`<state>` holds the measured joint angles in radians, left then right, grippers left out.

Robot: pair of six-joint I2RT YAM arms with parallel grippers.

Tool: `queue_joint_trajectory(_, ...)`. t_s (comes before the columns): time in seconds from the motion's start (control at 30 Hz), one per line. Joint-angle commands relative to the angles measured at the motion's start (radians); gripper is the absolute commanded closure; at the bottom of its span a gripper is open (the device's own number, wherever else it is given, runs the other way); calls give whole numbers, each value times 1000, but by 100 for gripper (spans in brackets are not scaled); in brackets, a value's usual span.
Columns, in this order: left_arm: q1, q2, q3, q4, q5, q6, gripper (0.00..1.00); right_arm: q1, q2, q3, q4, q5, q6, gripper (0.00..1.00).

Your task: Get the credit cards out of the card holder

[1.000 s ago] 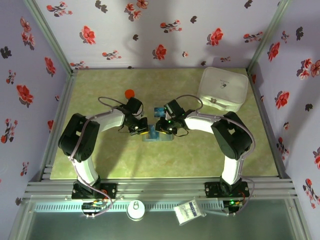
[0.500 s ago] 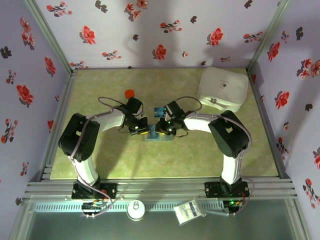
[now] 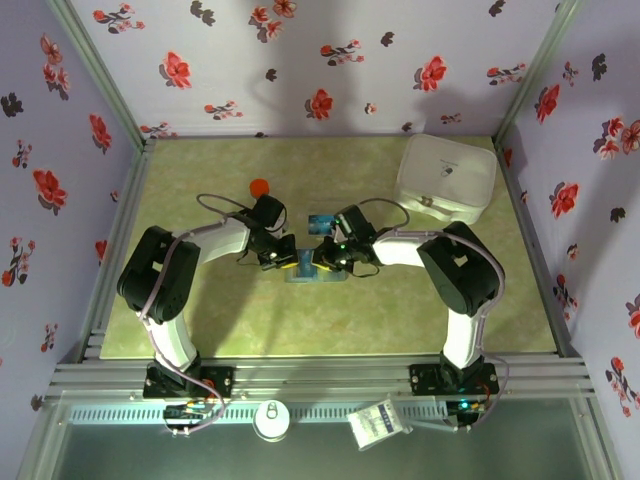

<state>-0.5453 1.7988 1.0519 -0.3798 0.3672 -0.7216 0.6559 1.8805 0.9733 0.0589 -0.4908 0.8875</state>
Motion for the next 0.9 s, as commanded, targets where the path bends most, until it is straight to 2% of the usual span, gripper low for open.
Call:
queue_joint_trajectory(0.0, -1, 31, -3, -32, -13, 18, 100, -10, -33, -24, 46, -15, 30, 84)
queue_joint_trajectory(0.87, -1, 34, 0, -34, -13, 17, 100, -22, 0, -62, 167, -75, 64, 87)
